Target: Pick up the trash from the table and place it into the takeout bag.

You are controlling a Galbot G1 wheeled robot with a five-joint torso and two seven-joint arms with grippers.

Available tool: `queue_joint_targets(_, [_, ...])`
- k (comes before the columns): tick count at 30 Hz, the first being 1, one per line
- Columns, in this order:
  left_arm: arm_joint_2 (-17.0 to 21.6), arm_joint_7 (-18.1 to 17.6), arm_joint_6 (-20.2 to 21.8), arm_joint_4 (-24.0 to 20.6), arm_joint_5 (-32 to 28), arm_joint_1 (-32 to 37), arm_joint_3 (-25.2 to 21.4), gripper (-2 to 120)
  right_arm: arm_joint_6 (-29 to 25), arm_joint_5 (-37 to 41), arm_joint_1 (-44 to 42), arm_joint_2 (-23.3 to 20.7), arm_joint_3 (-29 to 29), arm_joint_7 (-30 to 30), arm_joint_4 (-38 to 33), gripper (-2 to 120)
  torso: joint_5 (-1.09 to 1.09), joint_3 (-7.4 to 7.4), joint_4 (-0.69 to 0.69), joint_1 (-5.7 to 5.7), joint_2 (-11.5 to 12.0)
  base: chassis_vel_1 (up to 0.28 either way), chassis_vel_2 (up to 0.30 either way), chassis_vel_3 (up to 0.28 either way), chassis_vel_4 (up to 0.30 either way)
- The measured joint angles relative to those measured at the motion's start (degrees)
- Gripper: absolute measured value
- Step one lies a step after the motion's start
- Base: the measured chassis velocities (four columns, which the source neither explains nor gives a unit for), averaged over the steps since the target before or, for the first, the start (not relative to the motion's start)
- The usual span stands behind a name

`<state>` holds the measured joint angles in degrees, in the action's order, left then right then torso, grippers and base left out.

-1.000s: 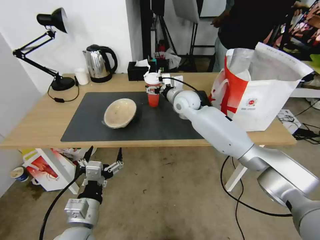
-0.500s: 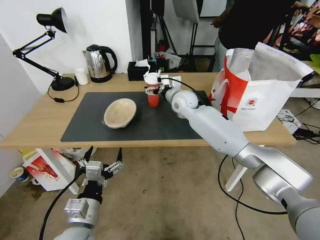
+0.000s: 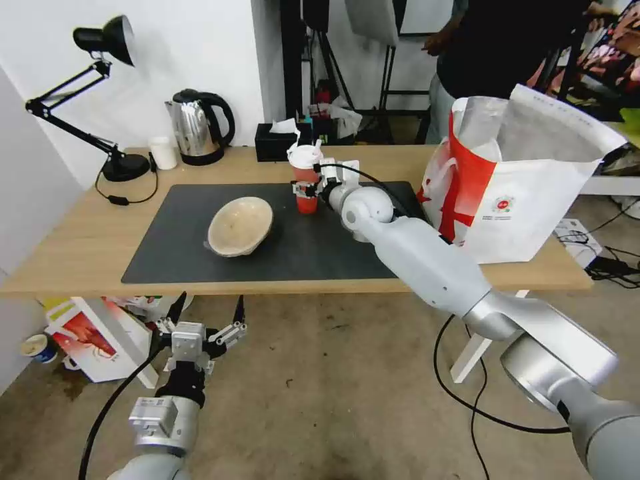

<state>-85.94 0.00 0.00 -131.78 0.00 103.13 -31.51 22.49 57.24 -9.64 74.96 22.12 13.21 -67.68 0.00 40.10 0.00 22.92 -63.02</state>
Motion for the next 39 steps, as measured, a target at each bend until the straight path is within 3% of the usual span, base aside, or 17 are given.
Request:
queue_joint_targets(20, [0.0,0.0,0.0,0.0,0.0,0.0,0.0,100,-0.5,0.2,-0.2,-1.2,0.2,-0.7,-1.8,11,0.0,0.01,0.0,0.0,0.0,0.0,0.0,0.0,0.0])
queue_joint_targets(24, [0.0,0.0,0.0,0.0,0.0,0.0,0.0,100,-0.6,0.2,-0.3,-1.7,0.1,-0.7,-2.8,6,0.0,0.0,0.0,0.0,0.0,0.0,0.0,0.0,0.0])
queue_joint_targets(39, [0.0,0.0,0.0,0.0,0.0,0.0,0.0,100,-0.6,2.0,0.5,-3.5,-2.4,-0.3,-7.5,6,0.0,0.0,0.0,0.0,0.0,0.0,0.0,0.0,0.0])
